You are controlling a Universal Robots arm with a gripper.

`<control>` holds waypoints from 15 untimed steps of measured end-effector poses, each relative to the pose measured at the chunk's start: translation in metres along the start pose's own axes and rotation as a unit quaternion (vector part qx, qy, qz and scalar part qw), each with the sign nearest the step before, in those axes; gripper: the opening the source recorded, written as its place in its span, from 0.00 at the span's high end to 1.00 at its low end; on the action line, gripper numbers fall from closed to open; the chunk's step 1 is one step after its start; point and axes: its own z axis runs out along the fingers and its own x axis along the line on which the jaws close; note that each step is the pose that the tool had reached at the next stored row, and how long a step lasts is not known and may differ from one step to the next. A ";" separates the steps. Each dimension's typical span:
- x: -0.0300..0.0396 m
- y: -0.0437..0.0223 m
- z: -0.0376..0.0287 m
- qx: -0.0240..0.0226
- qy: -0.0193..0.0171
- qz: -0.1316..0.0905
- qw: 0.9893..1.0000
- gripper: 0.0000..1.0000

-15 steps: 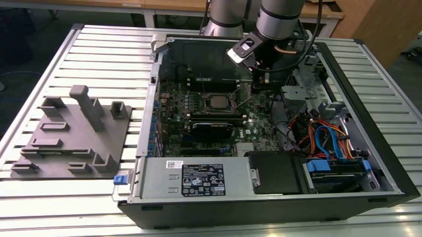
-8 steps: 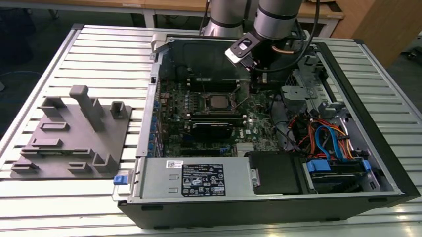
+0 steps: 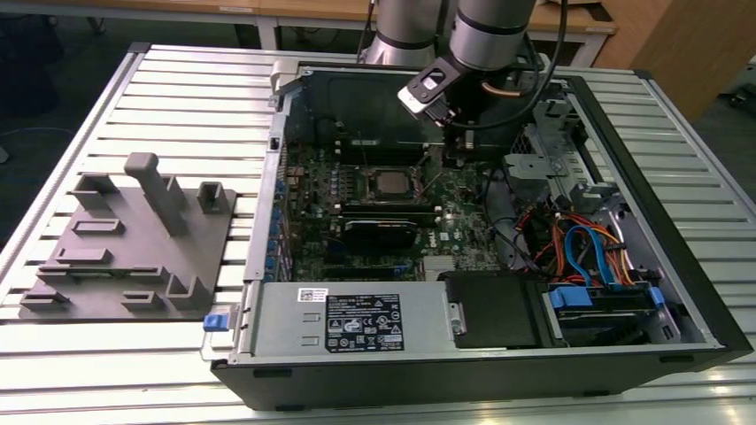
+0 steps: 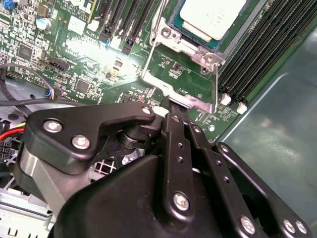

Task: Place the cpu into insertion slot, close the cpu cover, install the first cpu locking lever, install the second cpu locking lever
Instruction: 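Close the cpu cover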

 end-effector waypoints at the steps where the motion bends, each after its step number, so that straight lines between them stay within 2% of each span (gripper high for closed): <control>1: 0.0000 -0.0002 0.0000 0.000 0.000 0.000 1.000 0.90; 15: -0.0001 -0.0034 0.0000 0.000 0.000 0.000 1.000 0.90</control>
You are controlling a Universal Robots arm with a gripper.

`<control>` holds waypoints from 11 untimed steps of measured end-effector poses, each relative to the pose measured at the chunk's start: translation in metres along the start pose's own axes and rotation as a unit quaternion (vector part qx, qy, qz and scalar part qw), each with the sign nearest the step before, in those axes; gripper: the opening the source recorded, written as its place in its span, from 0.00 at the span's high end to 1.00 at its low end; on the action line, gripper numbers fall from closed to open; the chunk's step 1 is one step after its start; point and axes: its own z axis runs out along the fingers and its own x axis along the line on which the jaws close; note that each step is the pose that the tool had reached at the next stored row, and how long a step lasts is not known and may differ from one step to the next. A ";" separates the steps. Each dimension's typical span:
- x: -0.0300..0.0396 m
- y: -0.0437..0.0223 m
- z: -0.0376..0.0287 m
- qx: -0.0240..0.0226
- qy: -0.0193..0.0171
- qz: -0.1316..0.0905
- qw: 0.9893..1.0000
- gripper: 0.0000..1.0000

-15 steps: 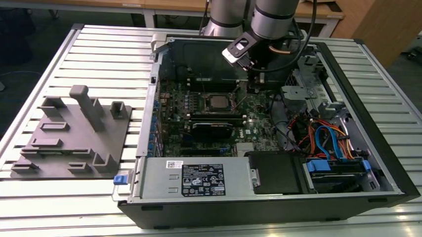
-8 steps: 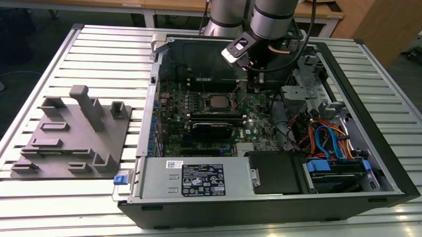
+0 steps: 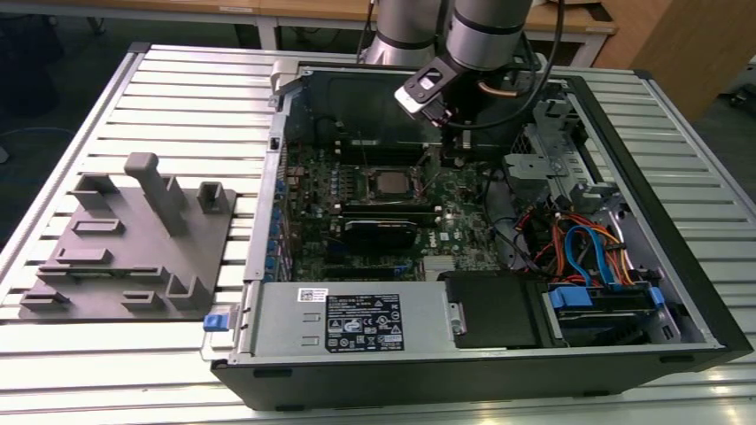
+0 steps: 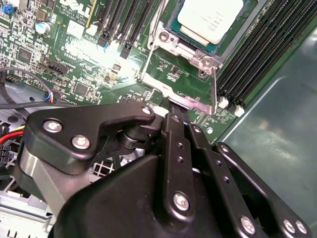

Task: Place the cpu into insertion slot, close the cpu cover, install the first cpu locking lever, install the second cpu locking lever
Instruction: 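Close the cpu cover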

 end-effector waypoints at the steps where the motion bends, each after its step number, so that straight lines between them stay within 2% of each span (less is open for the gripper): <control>1: 0.0000 -0.0002 0.0000 0.000 0.000 0.000 1.000 0.90; 4: 0.0000 -0.0008 0.0000 0.000 0.000 0.000 1.000 0.90; 6: -0.0001 -0.0047 0.0000 0.000 0.000 0.000 1.000 0.90; 11: -0.0001 -0.0056 0.0001 0.000 0.000 0.000 1.000 0.90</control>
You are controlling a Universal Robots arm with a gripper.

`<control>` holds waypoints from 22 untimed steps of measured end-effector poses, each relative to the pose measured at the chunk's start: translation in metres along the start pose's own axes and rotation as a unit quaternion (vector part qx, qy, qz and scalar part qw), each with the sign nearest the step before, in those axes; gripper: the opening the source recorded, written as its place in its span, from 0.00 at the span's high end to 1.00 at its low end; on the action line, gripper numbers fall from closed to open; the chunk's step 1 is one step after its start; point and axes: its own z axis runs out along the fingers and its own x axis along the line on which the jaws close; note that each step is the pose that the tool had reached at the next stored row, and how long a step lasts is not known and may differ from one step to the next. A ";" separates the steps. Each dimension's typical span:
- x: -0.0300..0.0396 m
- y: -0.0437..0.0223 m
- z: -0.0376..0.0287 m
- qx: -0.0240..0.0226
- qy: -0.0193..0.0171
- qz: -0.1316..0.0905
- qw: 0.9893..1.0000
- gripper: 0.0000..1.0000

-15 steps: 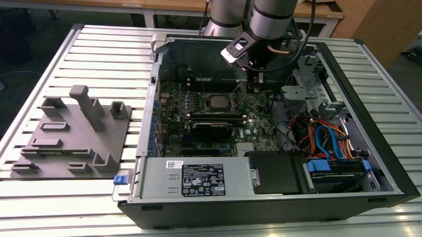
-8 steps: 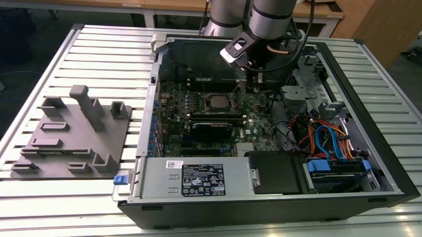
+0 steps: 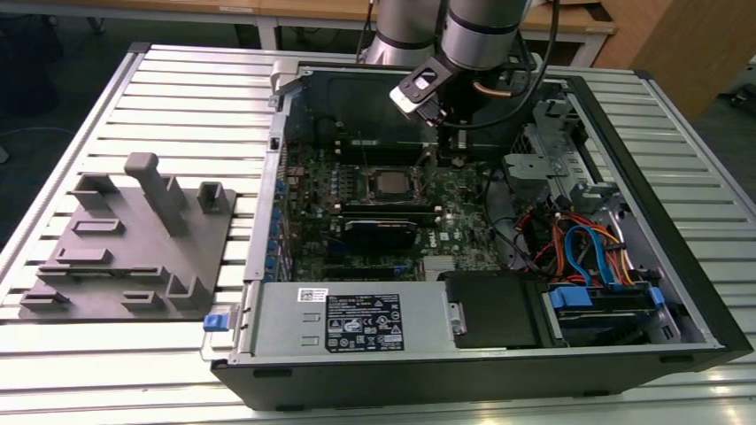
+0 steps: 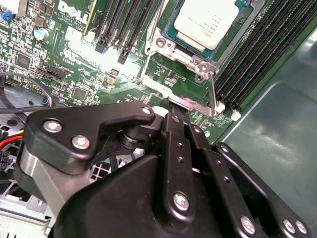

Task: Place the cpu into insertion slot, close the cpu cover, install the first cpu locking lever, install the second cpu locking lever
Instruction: 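Close the cpu cover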

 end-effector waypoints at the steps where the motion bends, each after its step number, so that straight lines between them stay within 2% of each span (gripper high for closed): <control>1: 0.0000 -0.0002 0.0000 0.000 0.000 0.000 1.000 0.90; 22: -0.0001 -0.0053 0.0003 0.000 0.000 0.000 1.000 0.90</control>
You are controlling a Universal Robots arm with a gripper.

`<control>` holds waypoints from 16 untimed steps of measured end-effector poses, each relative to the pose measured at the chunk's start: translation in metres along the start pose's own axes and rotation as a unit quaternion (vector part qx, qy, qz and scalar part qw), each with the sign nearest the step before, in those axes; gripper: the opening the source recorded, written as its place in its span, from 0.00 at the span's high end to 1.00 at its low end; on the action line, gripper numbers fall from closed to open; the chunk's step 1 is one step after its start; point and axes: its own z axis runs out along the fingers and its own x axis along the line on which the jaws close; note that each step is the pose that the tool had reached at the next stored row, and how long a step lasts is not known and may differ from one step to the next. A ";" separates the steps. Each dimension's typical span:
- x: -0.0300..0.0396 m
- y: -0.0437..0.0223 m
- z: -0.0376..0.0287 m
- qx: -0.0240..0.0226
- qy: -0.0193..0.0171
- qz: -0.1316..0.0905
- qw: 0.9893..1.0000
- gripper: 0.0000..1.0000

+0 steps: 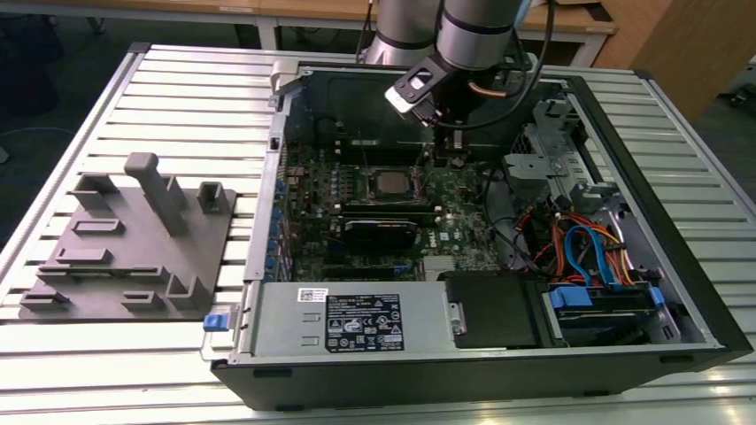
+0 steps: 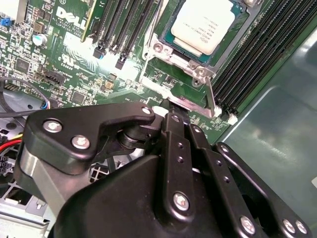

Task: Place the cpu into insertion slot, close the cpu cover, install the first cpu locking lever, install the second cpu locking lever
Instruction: 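Close the cpu cover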

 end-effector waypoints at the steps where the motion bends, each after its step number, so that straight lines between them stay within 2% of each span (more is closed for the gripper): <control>1: 0.0000 -0.0003 0.0000 0.000 0.000 0.000 1.000 0.90; 16: -0.0001 -0.0058 0.0001 0.000 0.000 0.000 1.000 0.90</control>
